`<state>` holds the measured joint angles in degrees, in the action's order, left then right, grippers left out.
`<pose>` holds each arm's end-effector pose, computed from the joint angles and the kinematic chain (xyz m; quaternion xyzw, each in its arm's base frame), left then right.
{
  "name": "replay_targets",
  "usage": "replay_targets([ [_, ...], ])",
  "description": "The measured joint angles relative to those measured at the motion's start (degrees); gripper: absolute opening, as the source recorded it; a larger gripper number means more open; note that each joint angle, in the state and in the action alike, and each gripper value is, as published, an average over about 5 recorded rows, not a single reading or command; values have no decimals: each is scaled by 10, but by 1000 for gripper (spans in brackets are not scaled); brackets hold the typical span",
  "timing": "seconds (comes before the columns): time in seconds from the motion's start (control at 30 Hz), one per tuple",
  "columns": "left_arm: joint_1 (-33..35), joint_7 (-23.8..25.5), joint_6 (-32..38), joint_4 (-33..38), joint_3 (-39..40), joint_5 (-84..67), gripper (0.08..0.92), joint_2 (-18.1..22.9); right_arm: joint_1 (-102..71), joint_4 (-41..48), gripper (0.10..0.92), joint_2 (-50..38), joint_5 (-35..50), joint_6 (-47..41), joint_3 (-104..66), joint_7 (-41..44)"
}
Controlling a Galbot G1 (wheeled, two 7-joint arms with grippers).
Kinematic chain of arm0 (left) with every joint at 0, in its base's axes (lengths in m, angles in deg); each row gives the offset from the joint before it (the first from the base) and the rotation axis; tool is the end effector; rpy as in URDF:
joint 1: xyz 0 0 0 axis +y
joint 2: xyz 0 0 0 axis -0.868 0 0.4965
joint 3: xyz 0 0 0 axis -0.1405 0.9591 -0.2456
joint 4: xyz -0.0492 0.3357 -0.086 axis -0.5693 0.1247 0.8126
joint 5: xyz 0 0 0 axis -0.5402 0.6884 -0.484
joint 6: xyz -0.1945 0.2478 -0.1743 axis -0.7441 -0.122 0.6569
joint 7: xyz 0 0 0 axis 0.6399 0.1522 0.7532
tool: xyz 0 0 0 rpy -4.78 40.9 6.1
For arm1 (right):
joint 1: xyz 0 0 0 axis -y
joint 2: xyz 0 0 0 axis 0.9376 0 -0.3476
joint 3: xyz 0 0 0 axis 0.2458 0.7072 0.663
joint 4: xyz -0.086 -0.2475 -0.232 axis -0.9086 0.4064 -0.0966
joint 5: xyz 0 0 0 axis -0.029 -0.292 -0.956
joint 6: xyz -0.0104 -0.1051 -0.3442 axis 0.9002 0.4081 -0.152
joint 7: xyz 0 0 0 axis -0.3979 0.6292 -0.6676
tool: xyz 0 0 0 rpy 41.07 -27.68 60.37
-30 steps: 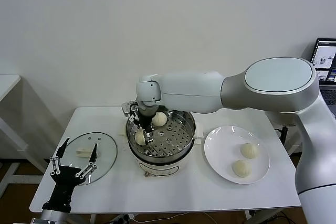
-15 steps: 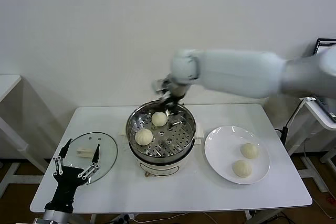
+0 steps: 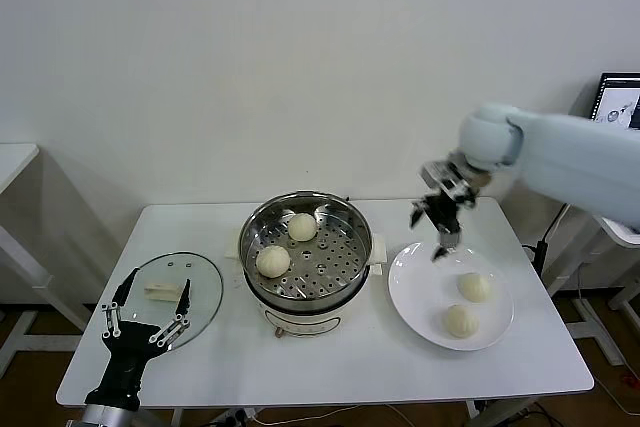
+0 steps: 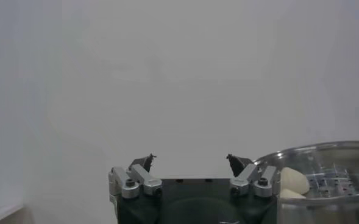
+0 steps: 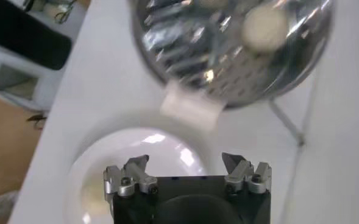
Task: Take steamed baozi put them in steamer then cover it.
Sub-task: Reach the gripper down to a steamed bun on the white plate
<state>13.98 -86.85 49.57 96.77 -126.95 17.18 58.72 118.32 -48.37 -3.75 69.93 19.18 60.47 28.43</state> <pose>0.1250 0.0843 -0.2724 0.0337 0.9878 0.1358 0.0678 0.5275 -0.0966 -0.0797 0.5969 -0.4562 0.5400 0.3794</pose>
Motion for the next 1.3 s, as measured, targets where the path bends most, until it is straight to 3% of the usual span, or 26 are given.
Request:
replay_targets([
  [0.9,-4,0,3,-7,-11,1,823,0,-192,45,822,-42,-83,-7,-62,-58],
  [1.3,-4,0,3,-9,-14,1,823,0,-216,58,704,-33,-90,-10,-73,-70],
])
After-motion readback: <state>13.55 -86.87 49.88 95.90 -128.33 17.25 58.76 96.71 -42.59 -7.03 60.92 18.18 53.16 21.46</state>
